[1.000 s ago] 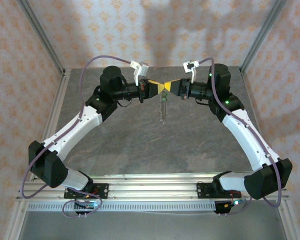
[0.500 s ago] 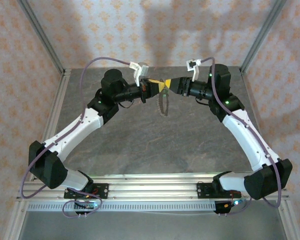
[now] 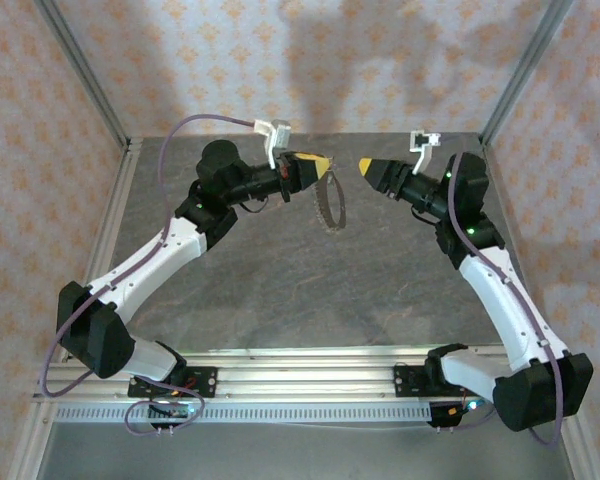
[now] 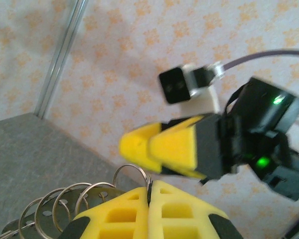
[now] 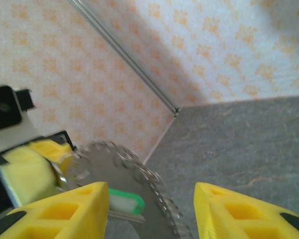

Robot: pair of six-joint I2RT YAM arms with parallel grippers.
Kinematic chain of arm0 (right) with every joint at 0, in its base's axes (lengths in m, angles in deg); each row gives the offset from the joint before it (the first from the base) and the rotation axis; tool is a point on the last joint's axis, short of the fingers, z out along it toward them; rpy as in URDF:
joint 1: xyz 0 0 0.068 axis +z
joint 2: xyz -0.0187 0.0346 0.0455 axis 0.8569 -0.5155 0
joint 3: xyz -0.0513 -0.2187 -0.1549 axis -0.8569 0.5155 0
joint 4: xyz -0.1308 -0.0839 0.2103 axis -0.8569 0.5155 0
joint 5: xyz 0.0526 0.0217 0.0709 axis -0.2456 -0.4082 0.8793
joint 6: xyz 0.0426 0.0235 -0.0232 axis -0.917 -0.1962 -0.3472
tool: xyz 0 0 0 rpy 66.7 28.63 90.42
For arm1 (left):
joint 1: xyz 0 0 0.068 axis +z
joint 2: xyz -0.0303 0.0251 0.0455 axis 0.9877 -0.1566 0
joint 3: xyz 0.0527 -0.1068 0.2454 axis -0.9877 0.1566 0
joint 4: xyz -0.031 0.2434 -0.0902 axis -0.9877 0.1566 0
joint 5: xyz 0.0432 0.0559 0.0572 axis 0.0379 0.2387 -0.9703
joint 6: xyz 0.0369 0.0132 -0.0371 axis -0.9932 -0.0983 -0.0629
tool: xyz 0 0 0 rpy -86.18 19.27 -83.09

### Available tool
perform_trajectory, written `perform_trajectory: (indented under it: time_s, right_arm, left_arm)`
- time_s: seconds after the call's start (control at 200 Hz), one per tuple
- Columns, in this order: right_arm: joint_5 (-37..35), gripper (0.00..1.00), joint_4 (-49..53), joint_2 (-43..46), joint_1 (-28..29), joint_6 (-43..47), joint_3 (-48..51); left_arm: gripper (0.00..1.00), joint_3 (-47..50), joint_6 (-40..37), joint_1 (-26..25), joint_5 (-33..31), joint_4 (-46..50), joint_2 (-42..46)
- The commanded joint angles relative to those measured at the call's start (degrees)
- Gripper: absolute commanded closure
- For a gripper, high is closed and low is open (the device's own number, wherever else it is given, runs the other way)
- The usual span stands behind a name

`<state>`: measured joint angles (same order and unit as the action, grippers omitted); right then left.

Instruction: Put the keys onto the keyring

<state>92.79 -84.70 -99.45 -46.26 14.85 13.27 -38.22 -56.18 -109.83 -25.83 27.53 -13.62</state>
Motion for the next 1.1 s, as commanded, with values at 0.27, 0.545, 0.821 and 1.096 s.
perform_trajectory:
  time_s: [0.27,0.545,0.821,1.096]
  right_arm:
    - [6.9,0.51,-9.7,0.1,5.2,0.1,1.4]
    - [6.1,0.53,-10.8,-2.4,8.8,0.9,0.3]
    - [5.4,0.81,-11.7,-2.6,8.9,0.2,0.9]
    - [3.5,1.00,-3.2,0.1,8.9,5.4,0.3]
  left_arm:
    - [1.00,-4.0,8.1,0.3,5.4,-11.2,-2.6]
    - [1.00,-5.7,8.6,0.0,6.2,-10.8,-3.7]
    - [1.00,-6.1,8.5,-0.1,6.2,-10.4,-3.9]
    - [1.00,-6.0,7.6,-0.1,6.0,-9.5,-3.4]
